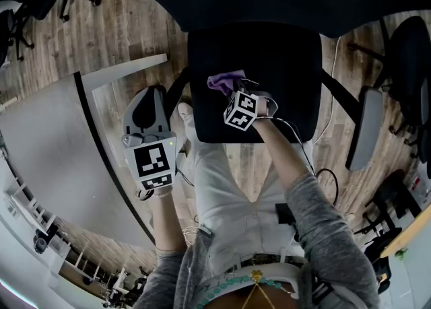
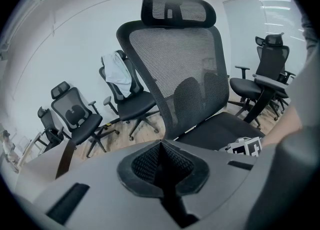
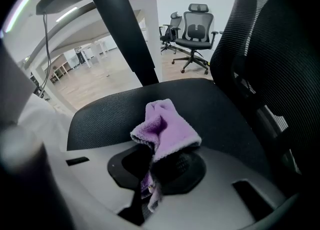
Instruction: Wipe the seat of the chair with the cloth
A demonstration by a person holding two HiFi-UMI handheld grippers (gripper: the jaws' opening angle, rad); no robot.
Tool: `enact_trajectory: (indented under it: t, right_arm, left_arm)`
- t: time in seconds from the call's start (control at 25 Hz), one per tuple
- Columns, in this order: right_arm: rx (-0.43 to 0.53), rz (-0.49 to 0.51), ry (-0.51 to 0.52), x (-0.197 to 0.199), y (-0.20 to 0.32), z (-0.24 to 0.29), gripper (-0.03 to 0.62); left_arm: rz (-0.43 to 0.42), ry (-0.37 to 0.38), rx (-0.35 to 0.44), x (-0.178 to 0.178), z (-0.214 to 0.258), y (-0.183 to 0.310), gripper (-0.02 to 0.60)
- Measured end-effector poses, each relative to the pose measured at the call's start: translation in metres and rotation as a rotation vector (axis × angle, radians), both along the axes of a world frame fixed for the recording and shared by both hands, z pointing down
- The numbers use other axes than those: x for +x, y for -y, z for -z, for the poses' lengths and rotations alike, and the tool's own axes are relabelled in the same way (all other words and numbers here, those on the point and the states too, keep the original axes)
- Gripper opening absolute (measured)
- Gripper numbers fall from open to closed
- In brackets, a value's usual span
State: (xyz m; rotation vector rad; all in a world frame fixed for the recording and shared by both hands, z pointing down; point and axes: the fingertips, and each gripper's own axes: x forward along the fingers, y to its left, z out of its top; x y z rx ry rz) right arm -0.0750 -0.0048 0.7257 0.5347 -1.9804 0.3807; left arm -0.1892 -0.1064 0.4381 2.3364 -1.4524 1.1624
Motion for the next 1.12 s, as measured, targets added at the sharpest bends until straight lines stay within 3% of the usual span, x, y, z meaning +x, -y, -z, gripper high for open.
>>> enact_trajectory:
  t: [1.12]
  right_arm:
    - [-0.033,-0.102,-0.101,0.09,-0.017,-0.01,0.048]
  left_arm:
    - [-0.002,0.011,0.001,-0.001,0.0,0.001,0.003]
